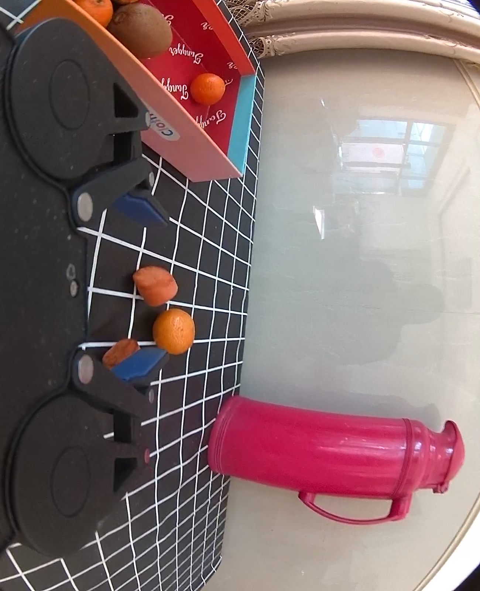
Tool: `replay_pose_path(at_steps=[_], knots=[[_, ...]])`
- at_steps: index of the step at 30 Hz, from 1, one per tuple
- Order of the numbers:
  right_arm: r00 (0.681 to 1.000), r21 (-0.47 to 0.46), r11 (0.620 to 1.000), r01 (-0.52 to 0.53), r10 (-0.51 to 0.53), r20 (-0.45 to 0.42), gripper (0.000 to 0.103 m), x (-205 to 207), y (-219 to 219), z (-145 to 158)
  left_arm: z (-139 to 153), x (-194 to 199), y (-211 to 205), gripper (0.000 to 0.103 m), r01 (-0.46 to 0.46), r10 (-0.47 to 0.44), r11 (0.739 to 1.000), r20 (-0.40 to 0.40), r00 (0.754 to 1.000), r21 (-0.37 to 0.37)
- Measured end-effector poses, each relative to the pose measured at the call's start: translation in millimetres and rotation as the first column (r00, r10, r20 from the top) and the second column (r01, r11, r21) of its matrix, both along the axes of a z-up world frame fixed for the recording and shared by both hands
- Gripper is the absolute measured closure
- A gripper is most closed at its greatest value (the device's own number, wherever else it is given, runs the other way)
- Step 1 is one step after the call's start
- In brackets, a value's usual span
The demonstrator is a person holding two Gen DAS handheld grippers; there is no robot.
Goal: Organize fruits
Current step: 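Move the right gripper to an orange chunk and close on it, then lift the orange chunk with the right gripper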
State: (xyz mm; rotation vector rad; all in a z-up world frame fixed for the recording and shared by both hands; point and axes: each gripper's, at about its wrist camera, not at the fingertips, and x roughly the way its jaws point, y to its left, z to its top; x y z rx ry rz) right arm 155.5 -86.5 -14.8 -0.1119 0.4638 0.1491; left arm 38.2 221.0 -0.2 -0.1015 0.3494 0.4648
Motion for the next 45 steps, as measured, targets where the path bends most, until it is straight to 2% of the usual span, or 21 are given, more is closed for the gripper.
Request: replay_pose_path(at_steps=[3,7,13,17,22,23,25,30,37,45], knots=[[0.999,0.012,1.0,-0.009,0.01,-0.036,0.047,12,3,-4,-1,2,6,0.0,-0.018,0.018,1.0,-0.005,1.0,0.007],[0.998,0.01,1.0,-0.005,0.006,-0.064,0.05,25,5,-9,-3,6,19,0.0,-0.063,0.063,0.998,-0.021,0.998,0.001],[0.992,0.026,0.999,0.022,-0.019,-0.122,0.057,43,6,-16,-9,10,45,0.0,-0.151,0.148,0.985,-0.046,0.988,-0.078],[0.985,0.019,0.999,0.05,-0.046,-0.168,0.061,51,6,-21,-13,8,55,0.0,-0.161,0.155,0.978,-0.051,0.987,-0.135],[0.983,0.013,0.999,0.051,-0.048,-0.178,0.058,53,7,-23,-17,6,58,0.0,-0.154,0.146,0.975,-0.061,0.987,-0.162],[0.983,0.017,0.999,0.048,-0.044,-0.178,0.061,53,7,-23,-17,6,57,0.0,-0.154,0.146,0.974,-0.062,0.987,-0.164],[0.983,0.018,0.999,0.047,-0.044,-0.176,0.073,54,8,-23,-17,6,58,0.0,-0.153,0.145,0.974,-0.063,0.987,-0.166],[0.985,0.008,0.999,0.037,-0.035,-0.172,0.078,49,6,-21,-17,4,60,0.0,-0.156,0.146,0.971,-0.066,0.987,-0.182],[0.984,-0.023,1.0,0.002,-0.006,-0.177,0.079,38,5,-19,-18,0,59,0.0,-0.153,0.143,0.967,-0.065,0.988,-0.202],[0.985,-0.022,1.0,-0.003,-0.001,-0.175,0.071,41,4,-21,-19,1,54,0.0,-0.141,0.128,0.969,-0.078,0.989,-0.203]])
